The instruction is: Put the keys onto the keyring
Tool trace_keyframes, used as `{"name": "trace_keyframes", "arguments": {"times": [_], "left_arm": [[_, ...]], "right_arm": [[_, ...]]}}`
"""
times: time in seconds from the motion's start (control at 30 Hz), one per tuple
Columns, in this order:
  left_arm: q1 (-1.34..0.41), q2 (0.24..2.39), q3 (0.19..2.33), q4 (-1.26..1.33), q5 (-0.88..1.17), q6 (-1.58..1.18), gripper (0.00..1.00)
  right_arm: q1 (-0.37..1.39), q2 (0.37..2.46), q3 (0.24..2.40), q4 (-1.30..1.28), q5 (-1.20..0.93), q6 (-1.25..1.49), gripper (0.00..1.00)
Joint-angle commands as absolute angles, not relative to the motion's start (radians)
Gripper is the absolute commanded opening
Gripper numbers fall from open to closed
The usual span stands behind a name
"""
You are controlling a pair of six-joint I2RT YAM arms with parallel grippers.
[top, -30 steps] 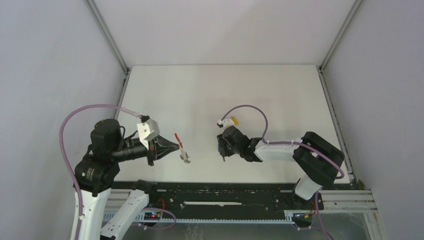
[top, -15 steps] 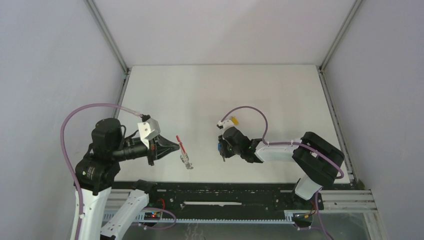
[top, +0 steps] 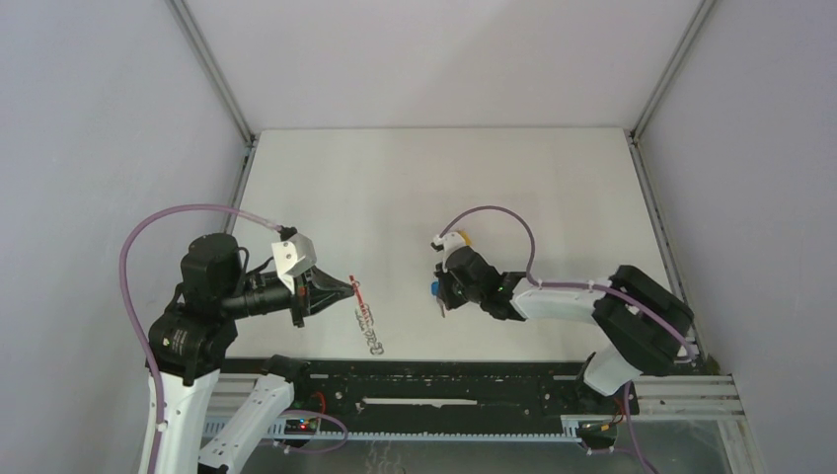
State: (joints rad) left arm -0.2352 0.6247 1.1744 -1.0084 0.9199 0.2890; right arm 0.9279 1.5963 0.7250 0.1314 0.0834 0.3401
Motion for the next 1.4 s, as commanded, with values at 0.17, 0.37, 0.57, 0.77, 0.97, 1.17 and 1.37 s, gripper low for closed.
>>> {"name": "trace_keyframes", "arguments": {"times": [0.17,0.37,0.57,0.77,0.97,1.17,1.37], "left_arm": [[-0.229,0.616,1.153,-0.981,0.916,0.274,0.00],[-0.229,0.597,1.105,-0.912,0.919,0.246,0.00],[-0.230,0.590,1.079,-0.884,0.948,0.269,0.00],[-0.233,0.556,1.057,-0.858,0.925,0.346,0.00],[-0.241,0.547,1.041,-0.854,0.879,0.411,0.00],[-0.262,0.540,1.004,-0.804,0.818,0.378,0.00],[-0.282,0.511,0.970,-0.746,0.806,0.358,0.00]], "right_arm": [[0.971,1.192,0.729,0.043,-0.240,0.232,0.00],[1.023,1.032,0.839,-0.171,-0.378,0.220,0.00],[1.129,1.022,0.985,-0.248,-0.392,0.195,0.00],[1.175,1.118,1.114,-0.211,-0.382,0.234,0.00],[1.229,1.193,1.239,-0.222,-0.229,0.236,0.00],[1.258,1.215,1.283,-0.186,-0.094,0.201,0.00],[1.258,1.264,1.317,-0.177,-0.100,0.170,0.00]]}}
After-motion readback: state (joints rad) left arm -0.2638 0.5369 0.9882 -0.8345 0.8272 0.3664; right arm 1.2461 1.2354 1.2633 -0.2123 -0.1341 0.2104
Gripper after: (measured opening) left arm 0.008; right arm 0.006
